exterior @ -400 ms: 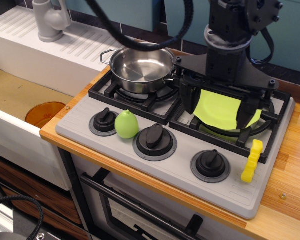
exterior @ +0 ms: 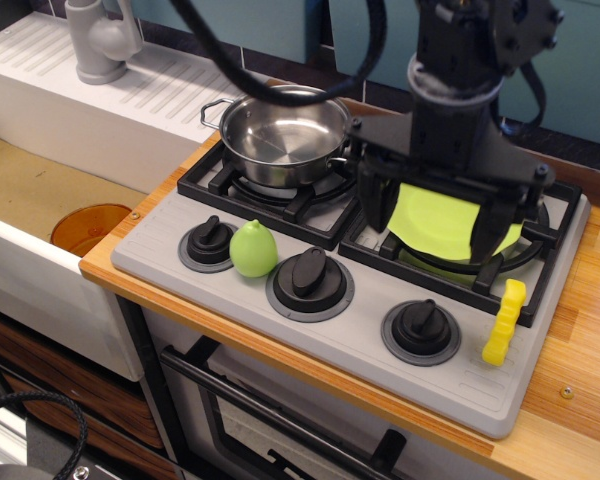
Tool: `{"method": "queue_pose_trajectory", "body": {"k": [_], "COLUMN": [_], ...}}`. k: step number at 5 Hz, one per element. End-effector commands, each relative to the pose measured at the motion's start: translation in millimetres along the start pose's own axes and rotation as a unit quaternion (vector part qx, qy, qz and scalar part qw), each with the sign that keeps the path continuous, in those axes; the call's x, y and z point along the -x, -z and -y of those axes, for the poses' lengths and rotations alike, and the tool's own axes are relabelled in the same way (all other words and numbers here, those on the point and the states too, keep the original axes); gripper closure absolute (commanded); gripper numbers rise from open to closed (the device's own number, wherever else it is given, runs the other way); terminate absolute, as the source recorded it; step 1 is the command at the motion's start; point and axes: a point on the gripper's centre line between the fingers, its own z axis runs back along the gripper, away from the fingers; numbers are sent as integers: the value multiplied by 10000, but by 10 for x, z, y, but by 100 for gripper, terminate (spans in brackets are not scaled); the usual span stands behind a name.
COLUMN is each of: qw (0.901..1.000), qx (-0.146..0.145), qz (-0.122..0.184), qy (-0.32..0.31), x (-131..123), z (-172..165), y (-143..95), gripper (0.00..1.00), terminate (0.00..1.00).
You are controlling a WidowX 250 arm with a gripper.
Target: Put fry on plate and smallpear in pot or pan on stove
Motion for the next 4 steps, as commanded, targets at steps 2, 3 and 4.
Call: {"method": "queue_pose_trajectory", "body": {"k": [2, 3, 4], "qw": [9993, 9991, 9984], "qx": [-19, 19, 98], "qz": [282, 310, 454], "qy": [-230, -288, -334], "x": [162, 227, 244], "z": [430, 564, 682], "y": [50, 79, 210], "gripper": [0, 0, 0], "terminate": [0, 0, 0]}}
